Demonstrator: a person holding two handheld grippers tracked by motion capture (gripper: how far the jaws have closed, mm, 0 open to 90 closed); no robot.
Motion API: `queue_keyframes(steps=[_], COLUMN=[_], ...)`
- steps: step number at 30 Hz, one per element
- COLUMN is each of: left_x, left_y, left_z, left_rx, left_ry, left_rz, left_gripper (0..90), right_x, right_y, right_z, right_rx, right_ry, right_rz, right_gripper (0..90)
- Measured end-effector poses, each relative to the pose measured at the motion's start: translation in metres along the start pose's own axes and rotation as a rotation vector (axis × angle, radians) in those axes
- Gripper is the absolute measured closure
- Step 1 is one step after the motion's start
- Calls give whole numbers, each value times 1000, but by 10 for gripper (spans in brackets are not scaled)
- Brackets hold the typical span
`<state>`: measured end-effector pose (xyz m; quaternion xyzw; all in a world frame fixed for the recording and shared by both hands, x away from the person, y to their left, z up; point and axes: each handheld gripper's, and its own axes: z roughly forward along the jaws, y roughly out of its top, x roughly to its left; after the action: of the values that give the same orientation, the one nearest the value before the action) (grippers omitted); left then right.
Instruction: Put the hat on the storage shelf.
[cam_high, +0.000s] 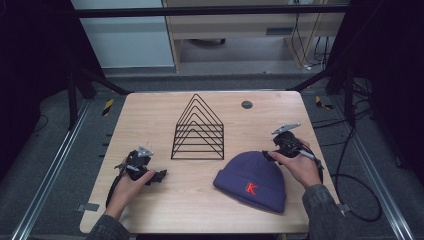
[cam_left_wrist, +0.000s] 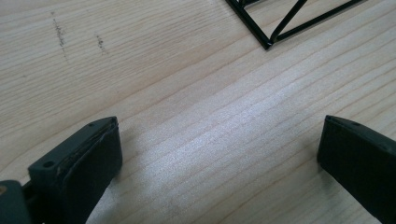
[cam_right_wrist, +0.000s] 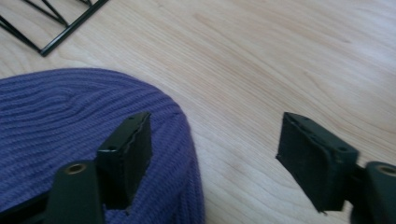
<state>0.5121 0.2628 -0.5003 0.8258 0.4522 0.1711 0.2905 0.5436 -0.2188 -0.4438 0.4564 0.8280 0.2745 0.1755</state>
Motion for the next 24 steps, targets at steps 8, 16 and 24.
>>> queue_keyframes(steps=[8, 16, 24], left_x=[-1, -2, -3], left_y=[0, 1, 1], left_z=[0, 0, 1], left_rx=[2, 3, 2], left_ry=[-4, -6, -9], left_rz=[3, 3, 3], left_gripper=[0, 0, 0], right_x=[7, 5, 10], right_y=[11, 8, 6], right_z=[19, 35, 45], right_rx=[59, 79, 102], right_ry=[64, 82, 91], right_rz=[-1, 55, 72], right_gripper=[551, 560, 548])
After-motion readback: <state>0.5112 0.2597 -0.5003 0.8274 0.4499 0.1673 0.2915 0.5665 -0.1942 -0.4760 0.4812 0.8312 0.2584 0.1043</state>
